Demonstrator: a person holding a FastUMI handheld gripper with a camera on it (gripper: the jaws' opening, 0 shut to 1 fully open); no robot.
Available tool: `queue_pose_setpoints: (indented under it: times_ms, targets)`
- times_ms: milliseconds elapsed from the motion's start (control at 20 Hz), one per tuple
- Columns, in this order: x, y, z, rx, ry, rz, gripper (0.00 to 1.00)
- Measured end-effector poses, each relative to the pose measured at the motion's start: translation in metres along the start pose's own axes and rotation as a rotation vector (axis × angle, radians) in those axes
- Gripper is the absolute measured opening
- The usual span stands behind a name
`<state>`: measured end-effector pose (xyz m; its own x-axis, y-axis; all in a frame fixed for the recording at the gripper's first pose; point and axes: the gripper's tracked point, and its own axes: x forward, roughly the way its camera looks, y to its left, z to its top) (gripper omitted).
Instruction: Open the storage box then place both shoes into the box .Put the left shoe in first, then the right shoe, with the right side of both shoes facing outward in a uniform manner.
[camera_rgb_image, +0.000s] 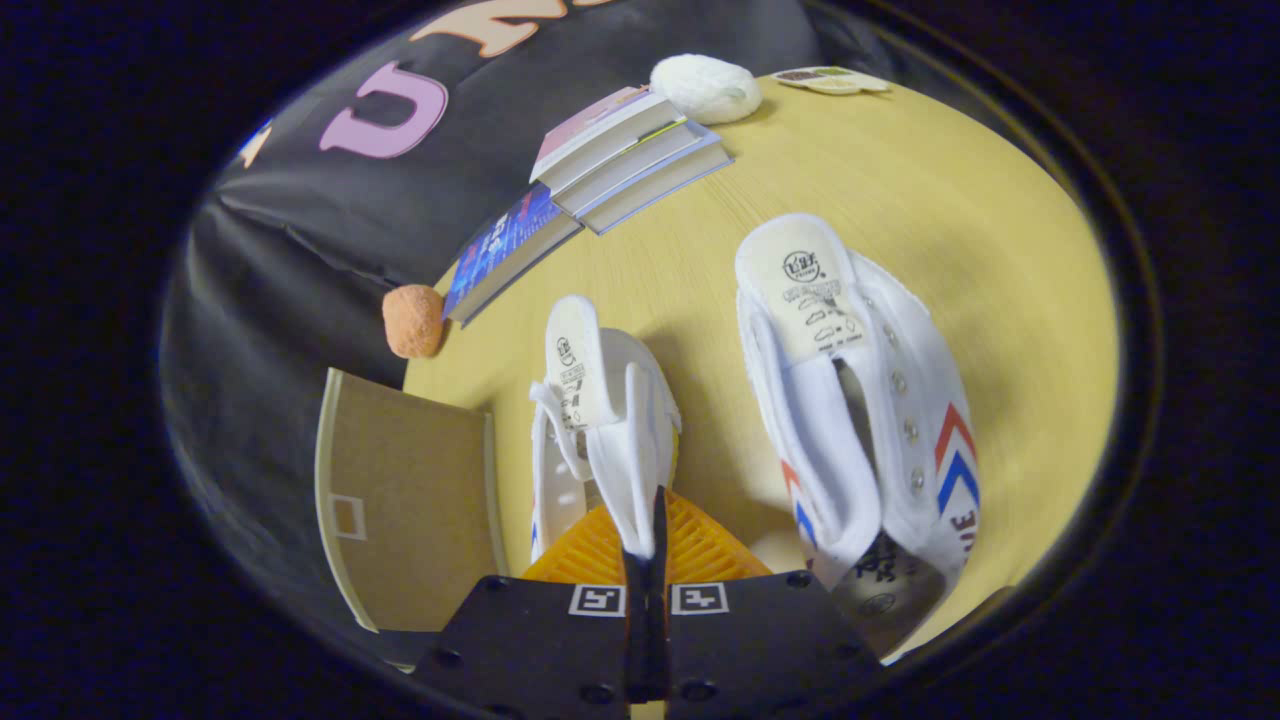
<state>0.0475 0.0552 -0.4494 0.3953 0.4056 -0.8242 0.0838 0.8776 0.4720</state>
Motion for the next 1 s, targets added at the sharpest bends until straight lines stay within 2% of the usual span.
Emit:
queue_pose_setpoints:
  times_ms: [350, 750, 1000]
  targets:
    - [-0.055, 0.073, 0.008, 0.130, -0.035, 0.177, 0.03]
    - [-0.117, 0.179, 0.026, 0.084, -0.078, 0.306, 0.02]
    - [-0.118, 0.260, 0.012, 0.063, -0.018, 0.397, 0.02]
